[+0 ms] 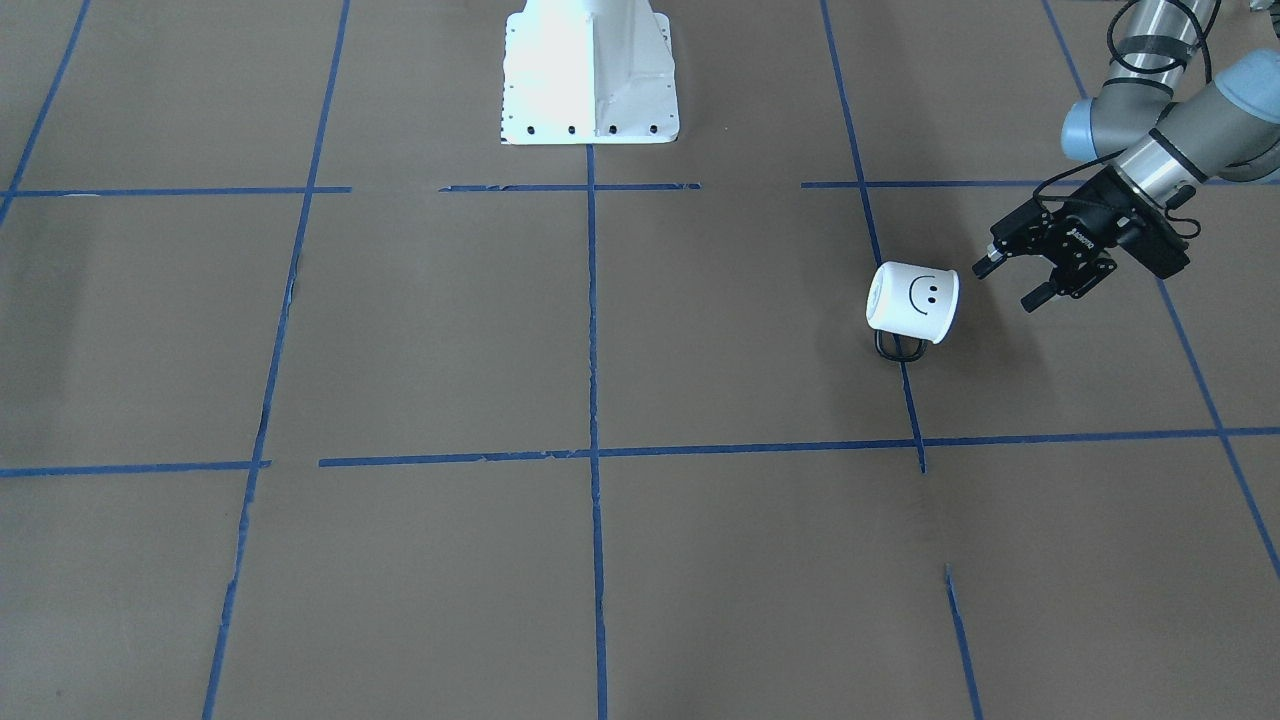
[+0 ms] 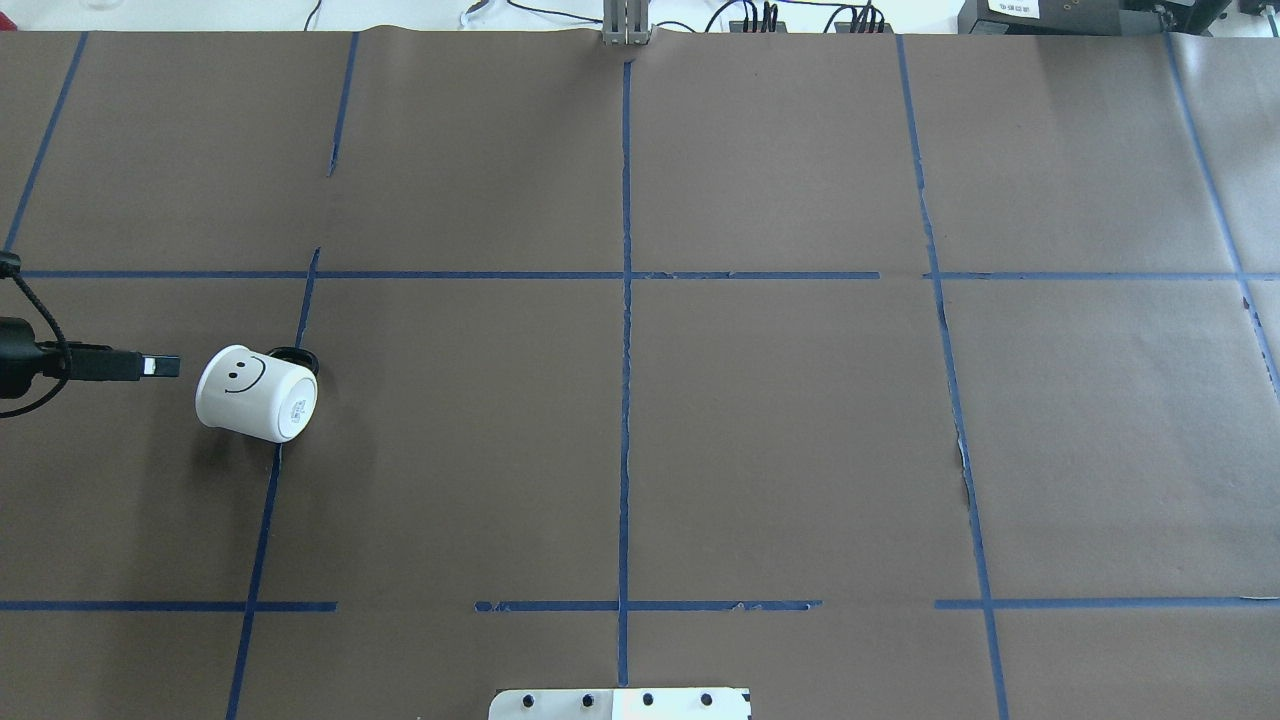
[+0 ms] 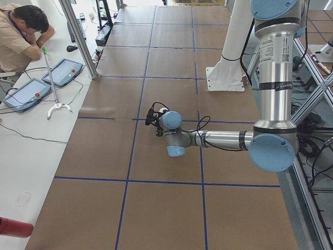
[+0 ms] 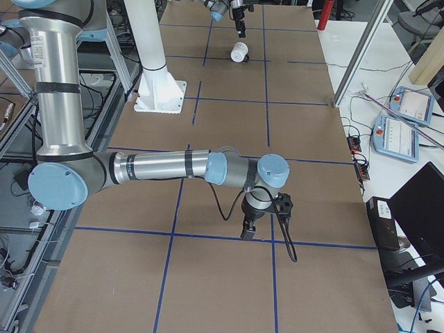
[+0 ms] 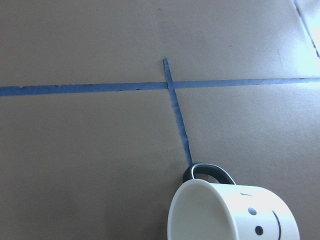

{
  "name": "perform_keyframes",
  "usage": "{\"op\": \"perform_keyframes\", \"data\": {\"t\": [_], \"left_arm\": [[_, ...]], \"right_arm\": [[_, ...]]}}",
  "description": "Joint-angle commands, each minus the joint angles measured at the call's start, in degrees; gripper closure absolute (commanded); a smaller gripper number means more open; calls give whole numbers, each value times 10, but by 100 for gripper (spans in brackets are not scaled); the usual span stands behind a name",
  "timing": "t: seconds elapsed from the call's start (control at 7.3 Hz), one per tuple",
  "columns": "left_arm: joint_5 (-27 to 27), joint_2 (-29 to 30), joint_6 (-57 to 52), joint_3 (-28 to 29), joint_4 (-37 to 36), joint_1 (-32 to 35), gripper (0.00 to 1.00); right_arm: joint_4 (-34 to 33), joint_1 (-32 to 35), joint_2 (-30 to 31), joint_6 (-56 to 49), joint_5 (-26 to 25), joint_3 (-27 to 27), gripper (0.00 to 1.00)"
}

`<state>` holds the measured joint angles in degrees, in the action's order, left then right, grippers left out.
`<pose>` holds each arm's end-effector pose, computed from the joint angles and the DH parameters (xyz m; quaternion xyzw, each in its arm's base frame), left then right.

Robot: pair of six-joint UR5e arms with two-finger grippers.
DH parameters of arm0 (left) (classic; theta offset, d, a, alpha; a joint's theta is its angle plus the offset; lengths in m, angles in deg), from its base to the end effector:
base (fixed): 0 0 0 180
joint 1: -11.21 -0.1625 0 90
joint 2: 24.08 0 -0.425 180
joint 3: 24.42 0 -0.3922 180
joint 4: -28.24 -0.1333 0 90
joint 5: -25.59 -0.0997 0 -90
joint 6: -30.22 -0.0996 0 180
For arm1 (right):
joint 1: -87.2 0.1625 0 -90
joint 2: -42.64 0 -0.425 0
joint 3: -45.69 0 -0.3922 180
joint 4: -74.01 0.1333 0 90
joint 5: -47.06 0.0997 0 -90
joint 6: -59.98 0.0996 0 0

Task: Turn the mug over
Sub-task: 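Move the left gripper toward the open end of the sideways white mug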

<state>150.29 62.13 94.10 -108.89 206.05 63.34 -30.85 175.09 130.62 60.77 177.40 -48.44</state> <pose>0.2213 -0.4094 0.5687 0.2019 0.6142 0.0175 0.7627 0.0507 -0.4942 0.6354 -0.0800 -0.3419 0.0154 0.9362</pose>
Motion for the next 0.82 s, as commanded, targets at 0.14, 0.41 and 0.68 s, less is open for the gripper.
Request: {"op": "perform_keyframes", "data": {"t": [0.14,0.41,0.68], "left_arm": [[-28,9,89,26,114,-24,0],[-124,40,134,52,122,-81,0],[-126,42,149,55,138,-108,0]], "right_arm": [[0,0,0,0,0,0,0],[0,0,0,0,0,0,0],[0,0,0,0,0,0,0]]}}
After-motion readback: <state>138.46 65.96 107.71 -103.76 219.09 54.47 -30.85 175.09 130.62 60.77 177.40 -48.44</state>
